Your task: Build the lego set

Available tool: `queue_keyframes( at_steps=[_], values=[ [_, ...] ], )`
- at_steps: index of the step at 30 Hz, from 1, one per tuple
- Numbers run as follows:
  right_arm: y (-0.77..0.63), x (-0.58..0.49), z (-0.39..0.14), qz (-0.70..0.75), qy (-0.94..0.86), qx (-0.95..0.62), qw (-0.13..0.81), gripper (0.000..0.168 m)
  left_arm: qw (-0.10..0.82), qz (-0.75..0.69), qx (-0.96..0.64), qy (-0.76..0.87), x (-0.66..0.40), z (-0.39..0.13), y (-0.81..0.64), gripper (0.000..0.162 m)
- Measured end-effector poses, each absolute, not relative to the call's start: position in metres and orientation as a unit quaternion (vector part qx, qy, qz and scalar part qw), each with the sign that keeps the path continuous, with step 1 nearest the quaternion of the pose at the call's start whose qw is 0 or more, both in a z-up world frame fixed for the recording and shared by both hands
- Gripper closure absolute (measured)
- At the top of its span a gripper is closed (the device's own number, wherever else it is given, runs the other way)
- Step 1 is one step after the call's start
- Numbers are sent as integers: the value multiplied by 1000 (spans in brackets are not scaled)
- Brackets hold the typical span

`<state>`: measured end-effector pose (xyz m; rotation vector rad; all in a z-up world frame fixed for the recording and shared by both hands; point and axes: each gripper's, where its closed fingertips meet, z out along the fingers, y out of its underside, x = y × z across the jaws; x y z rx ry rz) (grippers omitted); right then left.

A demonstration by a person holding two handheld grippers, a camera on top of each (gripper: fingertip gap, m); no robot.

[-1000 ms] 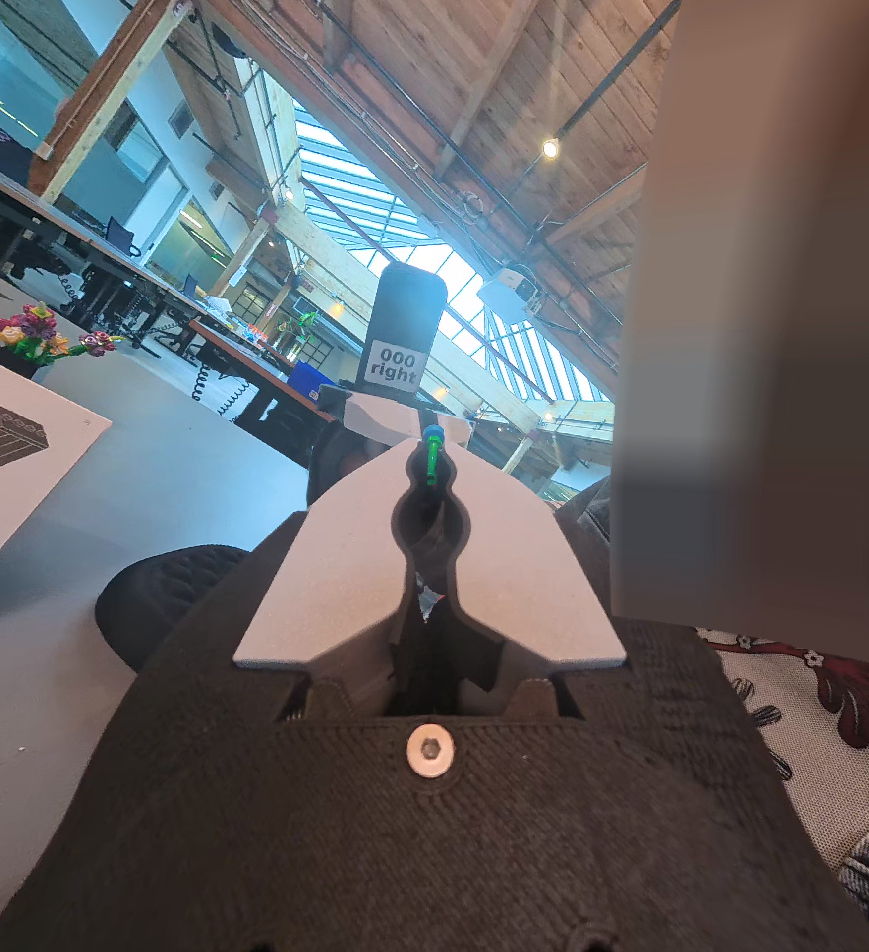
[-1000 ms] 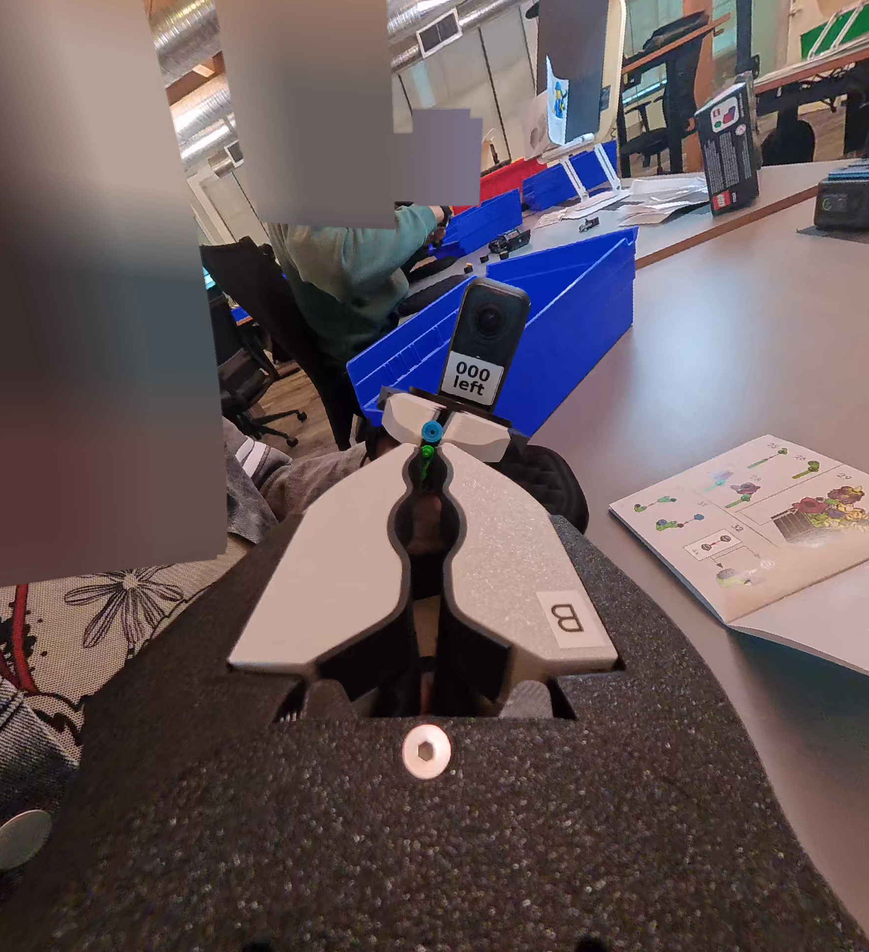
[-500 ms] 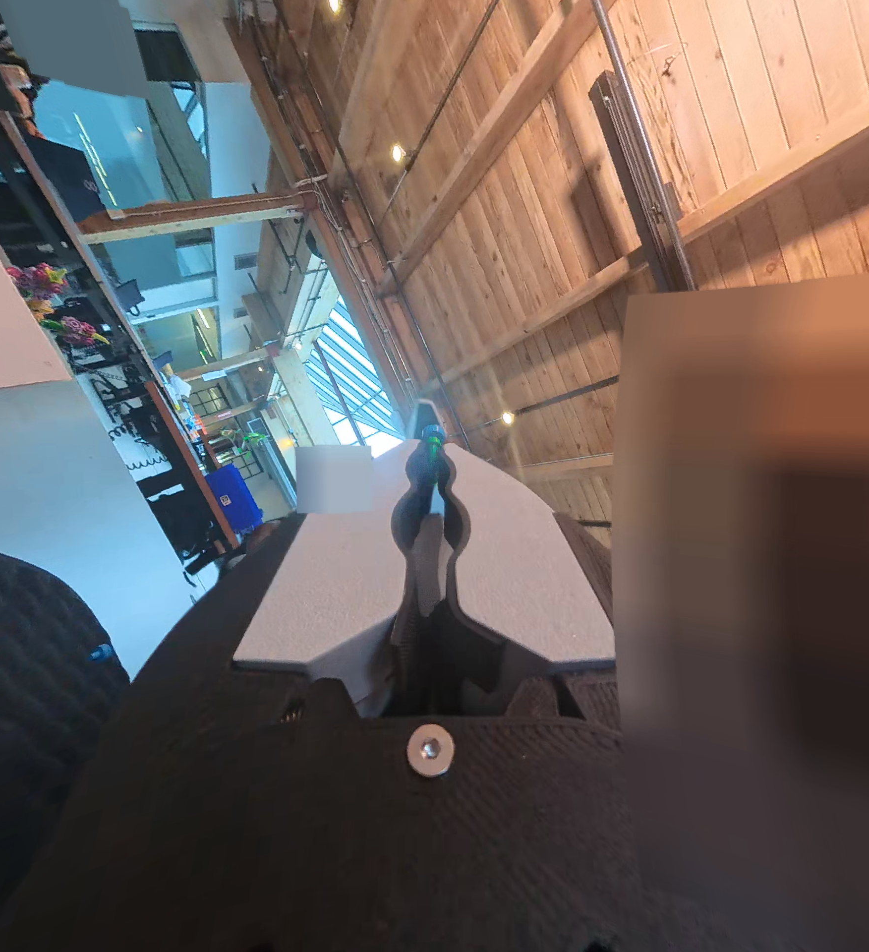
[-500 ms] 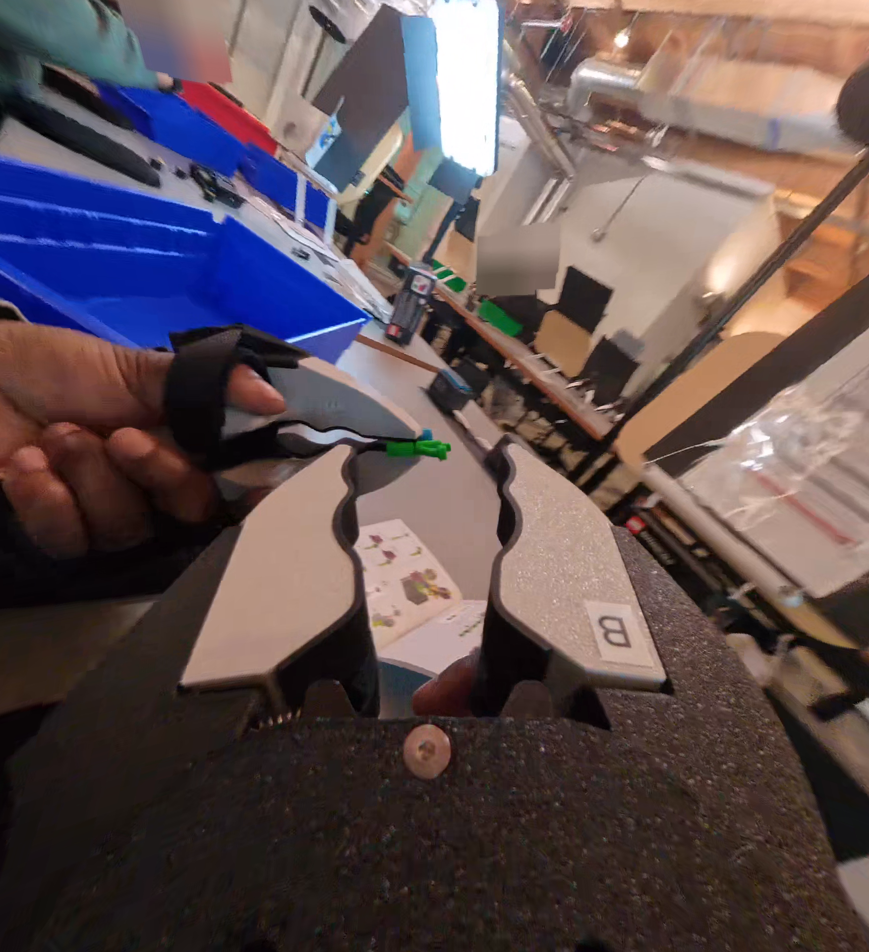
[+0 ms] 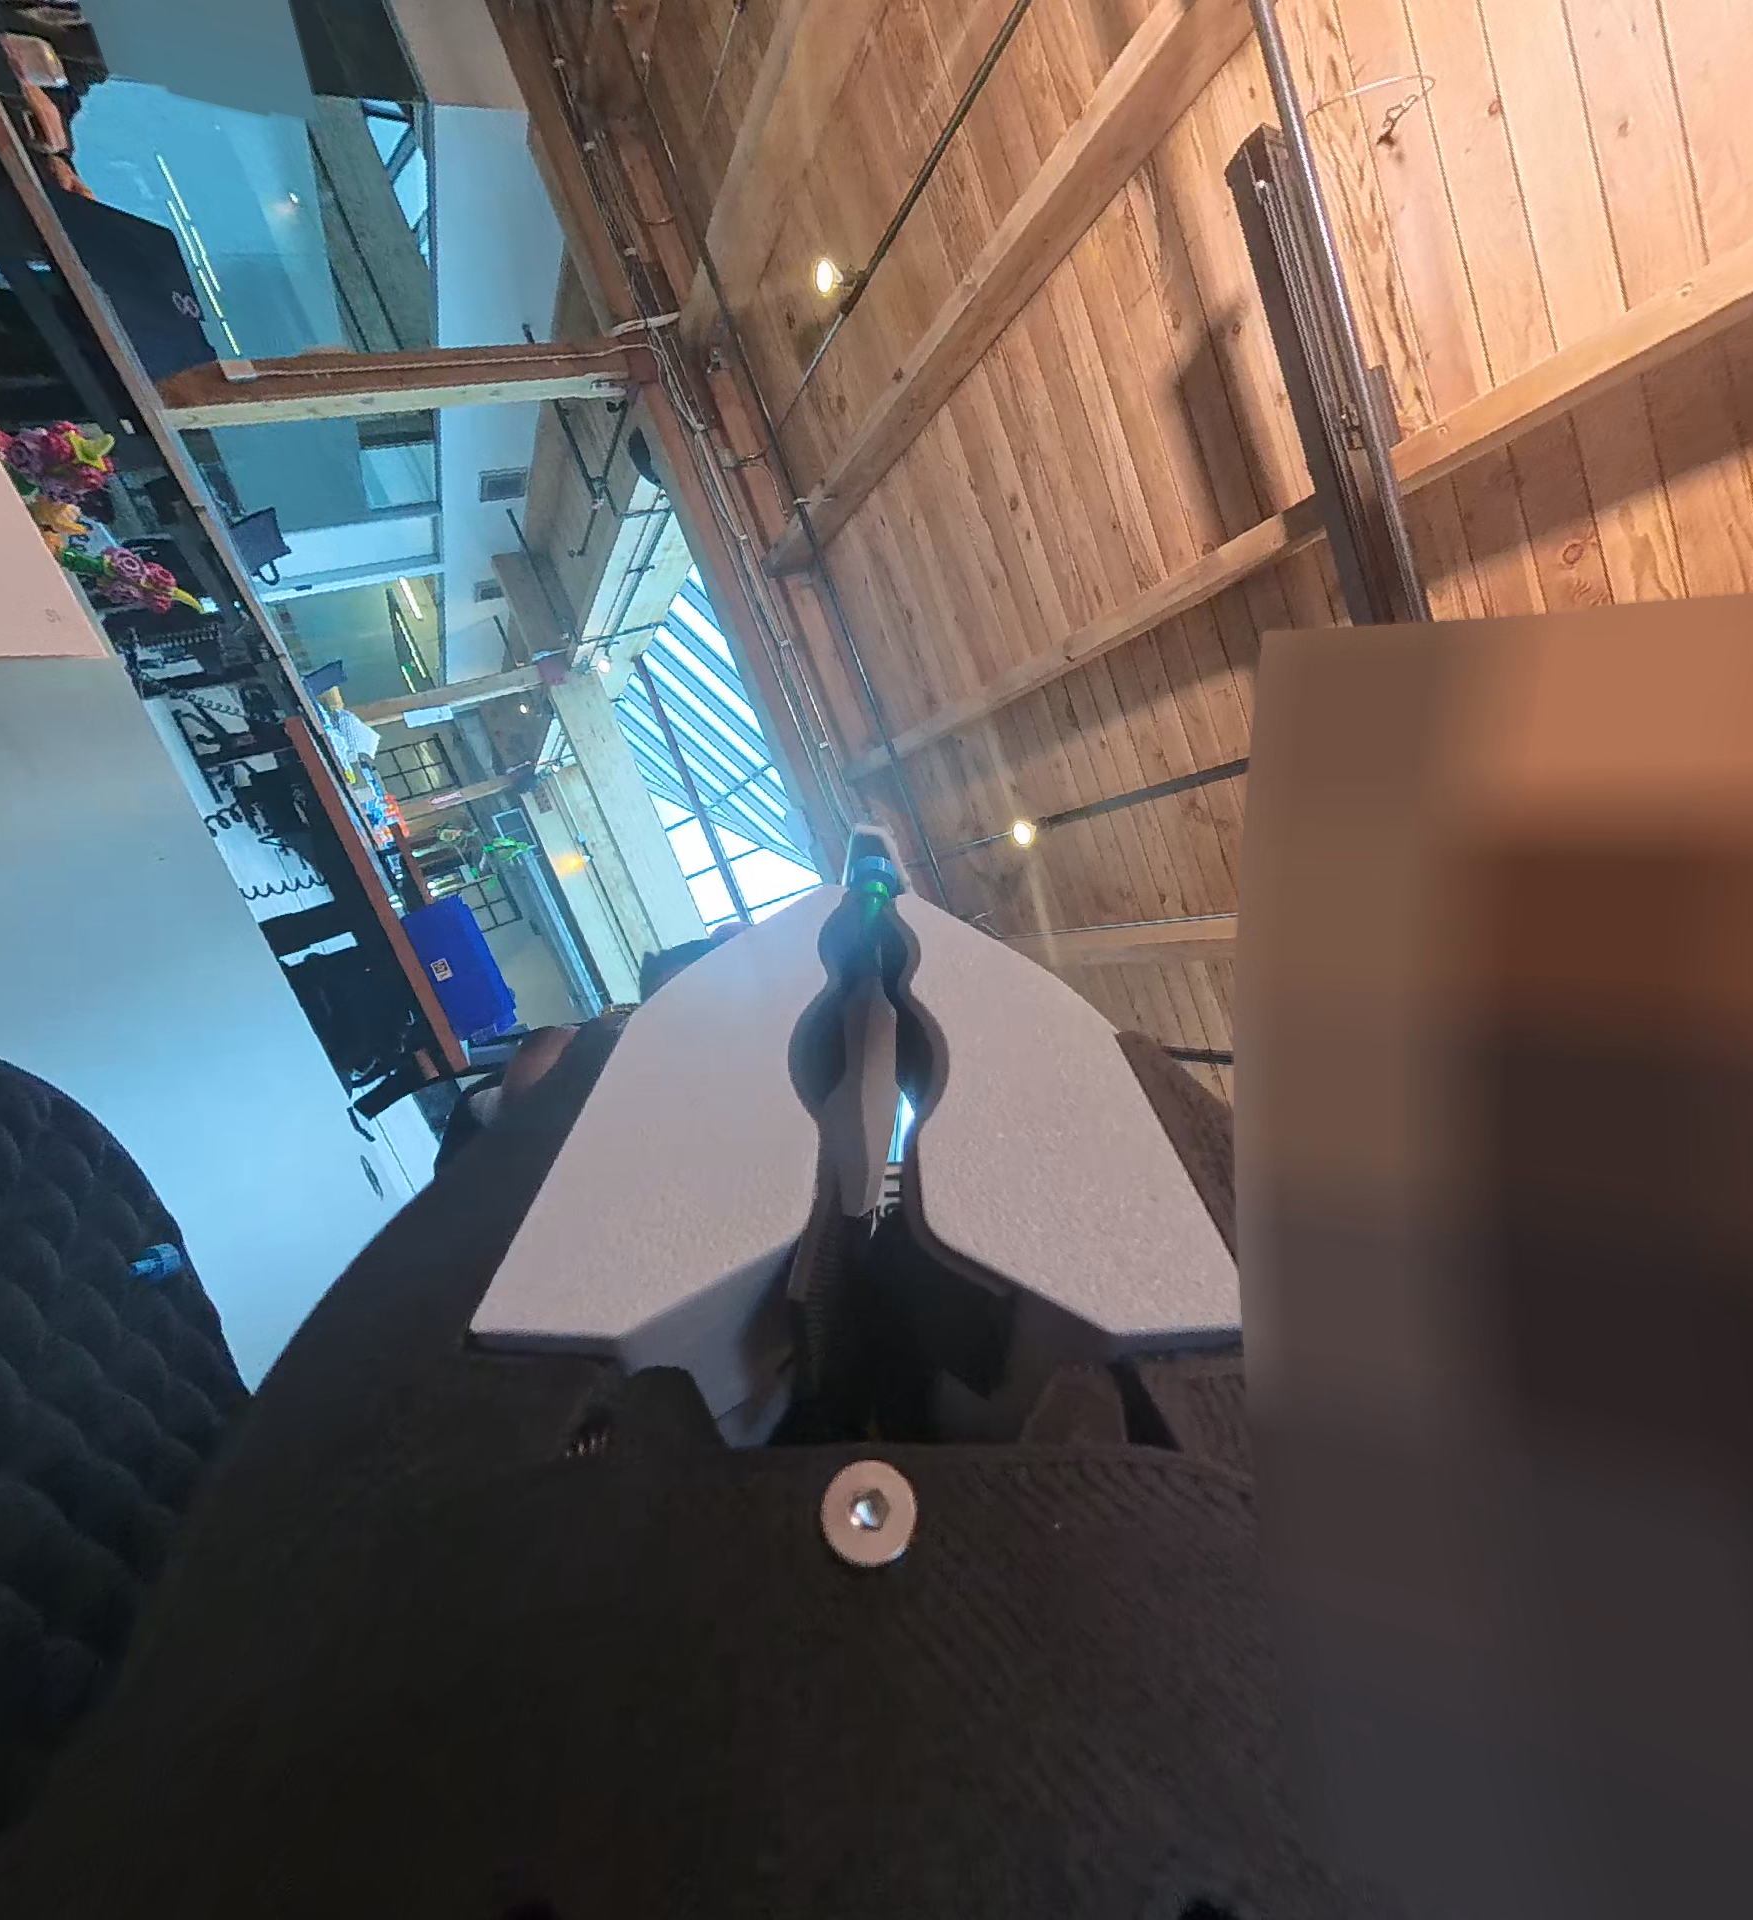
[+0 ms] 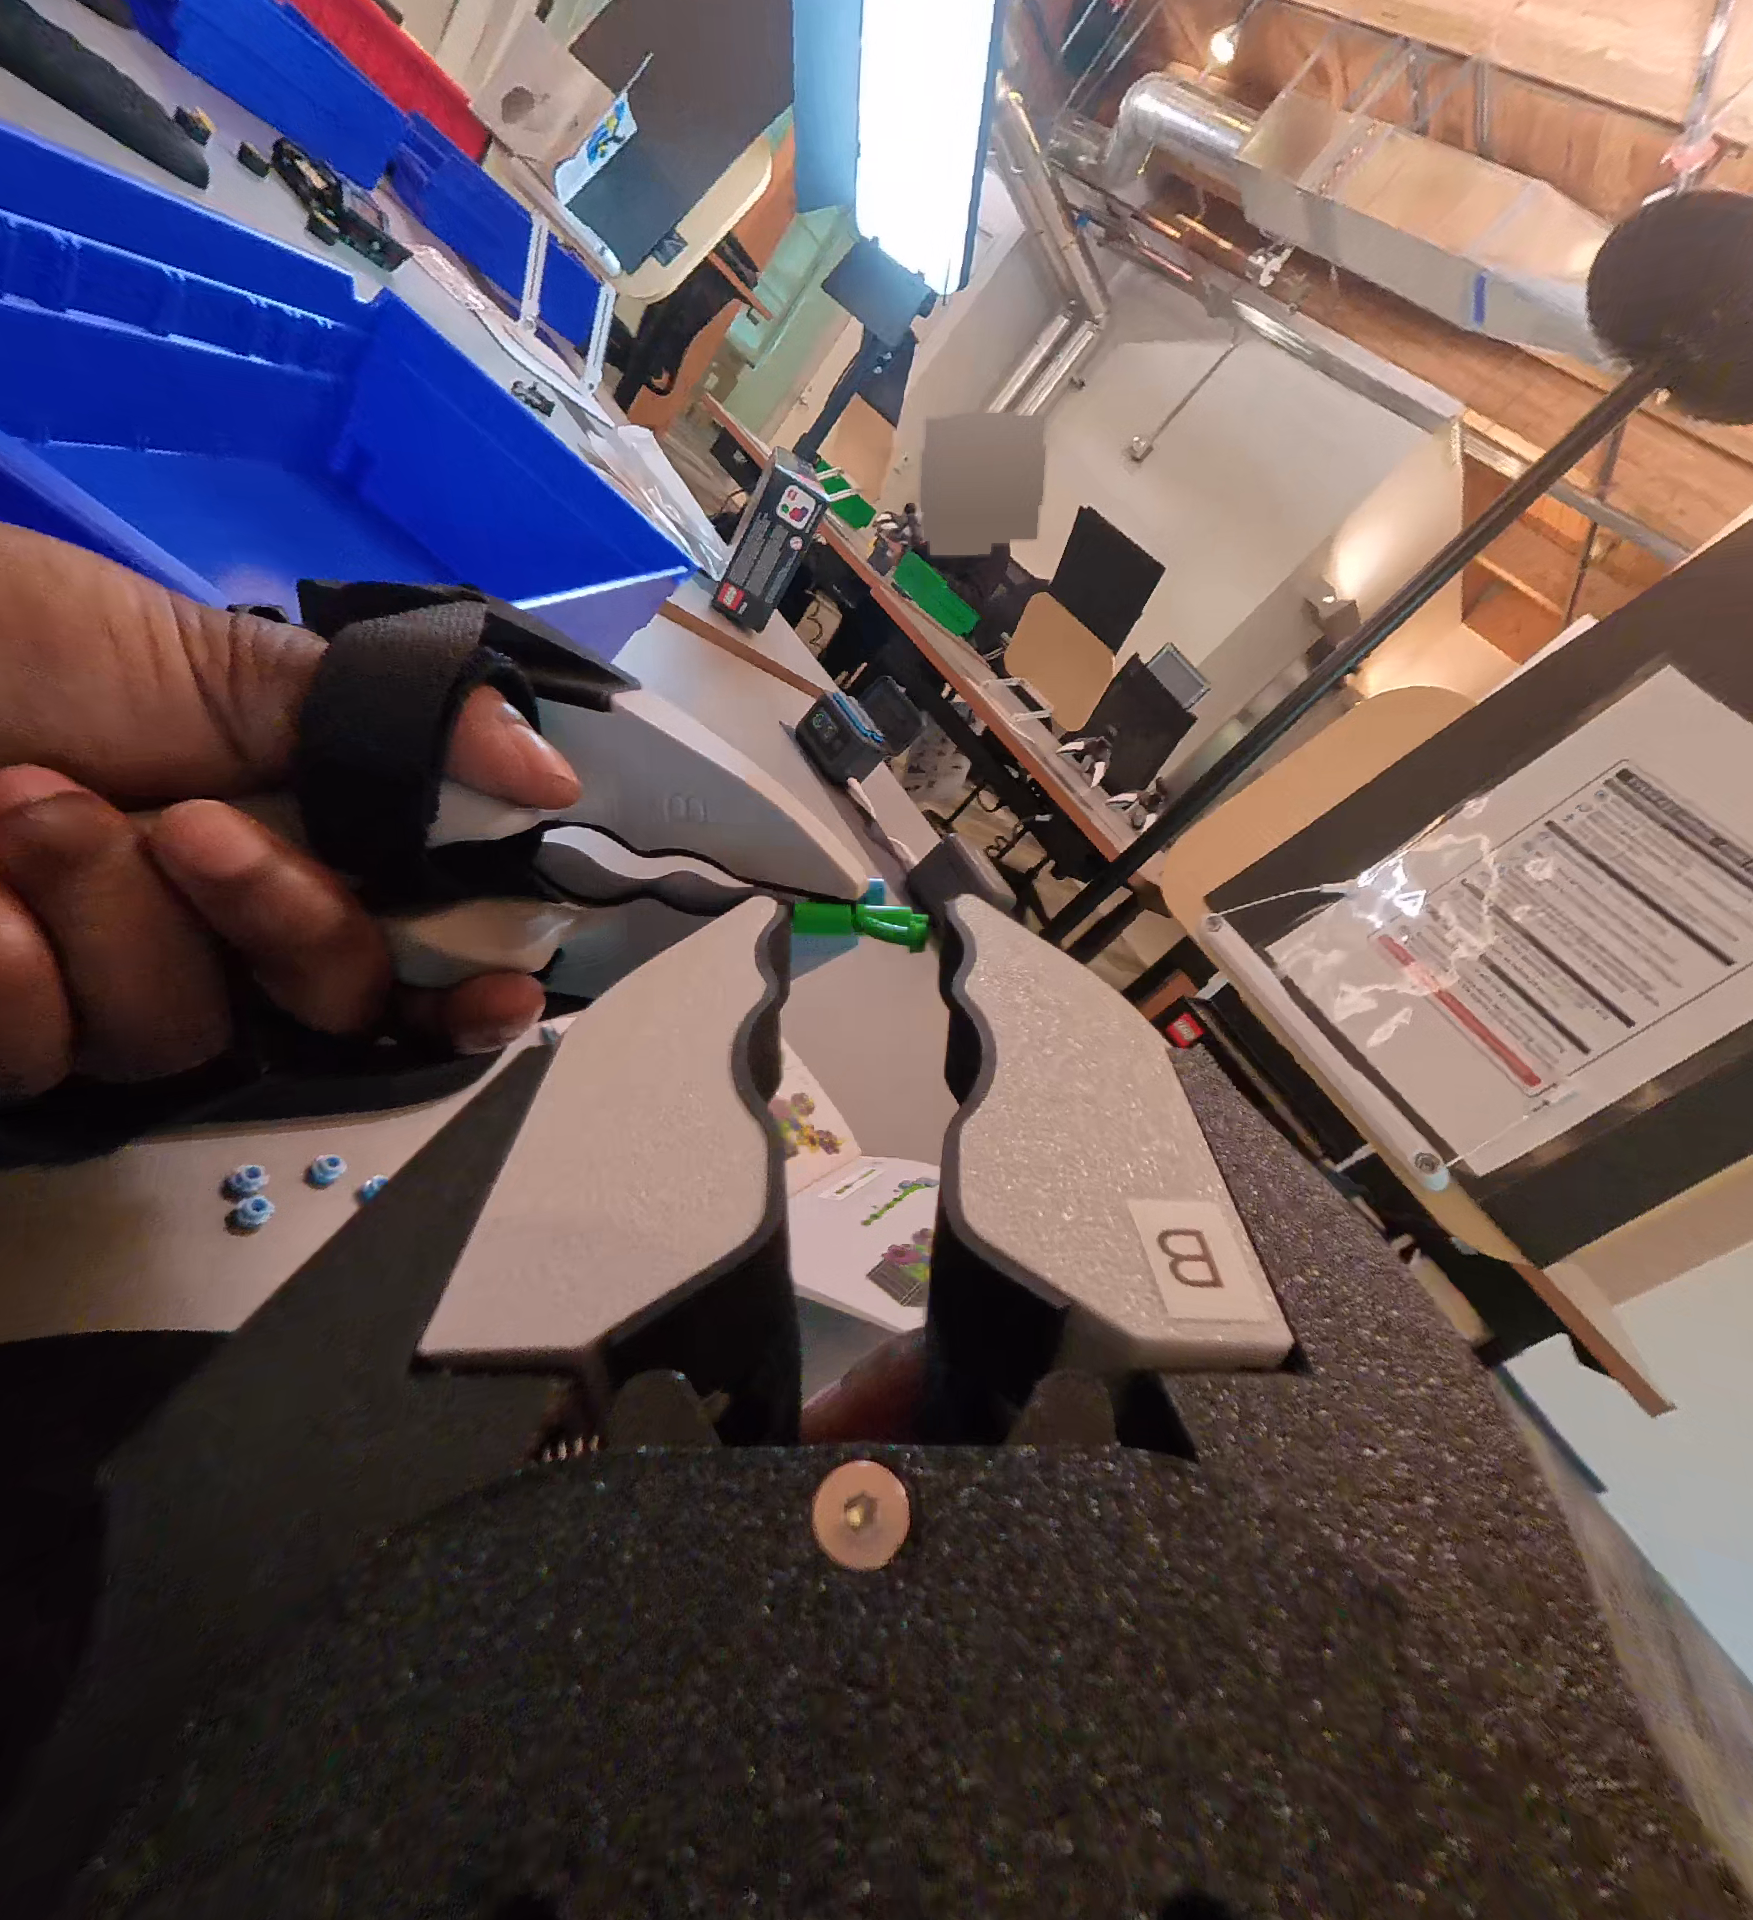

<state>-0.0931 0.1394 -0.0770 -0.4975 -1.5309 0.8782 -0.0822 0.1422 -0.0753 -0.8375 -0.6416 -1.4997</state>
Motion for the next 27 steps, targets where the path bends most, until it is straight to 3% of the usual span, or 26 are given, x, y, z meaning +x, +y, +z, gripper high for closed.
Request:
queue_keyframes(
  at_steps=[14, 21, 27],
  values=[
    [139, -91, -82, 384, -680, -199, 592, 145, 610, -632, -397, -265, -80, -81, 142, 156],
    [134, -81, -87, 415, -695, -177, 559, 145, 594, -591, -533, -116, -65, -81, 131, 139],
    [126, -68, -87, 436, -723, -119, 522, 146, 548, -578, -604, -31, -50, -85, 126, 145]
  ],
)
